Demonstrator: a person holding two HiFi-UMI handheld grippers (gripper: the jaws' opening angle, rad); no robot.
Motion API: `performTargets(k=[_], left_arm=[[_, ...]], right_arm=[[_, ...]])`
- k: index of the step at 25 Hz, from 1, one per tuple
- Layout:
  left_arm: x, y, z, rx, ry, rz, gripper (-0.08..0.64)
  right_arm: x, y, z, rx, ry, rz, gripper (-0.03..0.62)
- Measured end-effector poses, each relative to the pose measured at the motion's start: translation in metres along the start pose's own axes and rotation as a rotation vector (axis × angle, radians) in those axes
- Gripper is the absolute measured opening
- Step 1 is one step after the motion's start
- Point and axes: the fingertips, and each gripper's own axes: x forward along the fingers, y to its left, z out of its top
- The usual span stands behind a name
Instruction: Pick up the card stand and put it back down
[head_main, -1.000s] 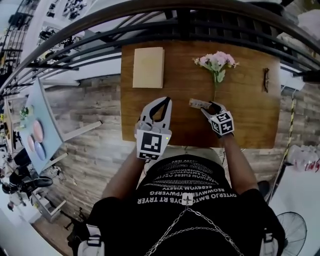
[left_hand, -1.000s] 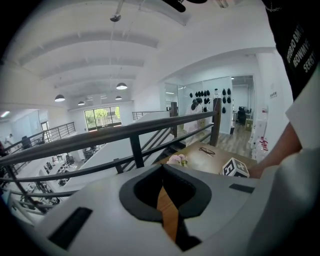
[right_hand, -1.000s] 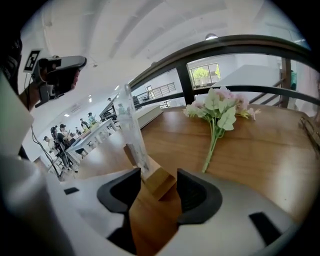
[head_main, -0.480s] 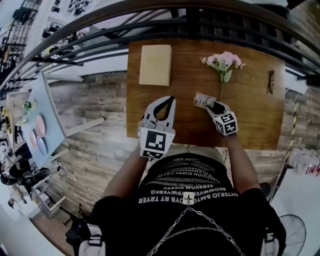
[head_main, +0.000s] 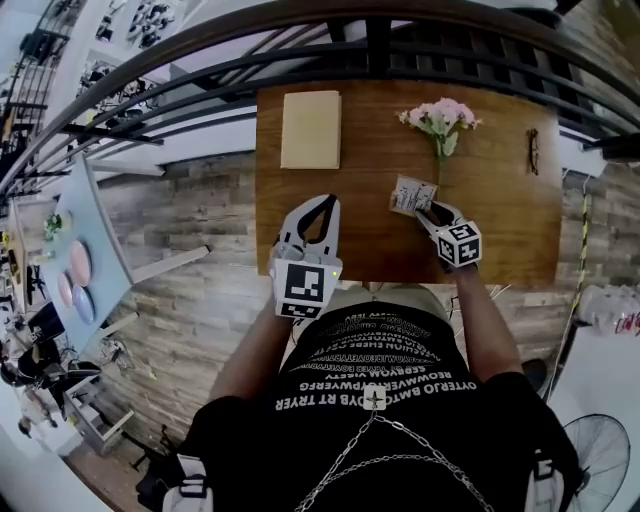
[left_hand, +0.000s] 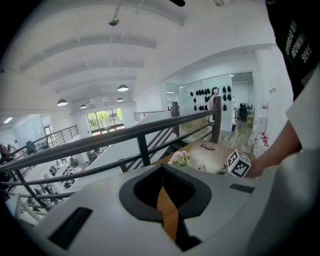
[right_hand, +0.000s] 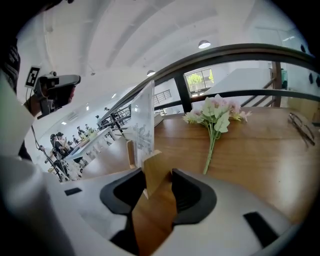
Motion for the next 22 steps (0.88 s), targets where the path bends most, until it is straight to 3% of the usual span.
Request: performTargets(k=[22], left_arm=[[-0.066, -0.006, 0.015, 0.019, -0.136, -0.011, 0.028]], right_arm=[[-0.095, 0.069, 0.087, -0.014, -0.135, -0.009, 0.179]])
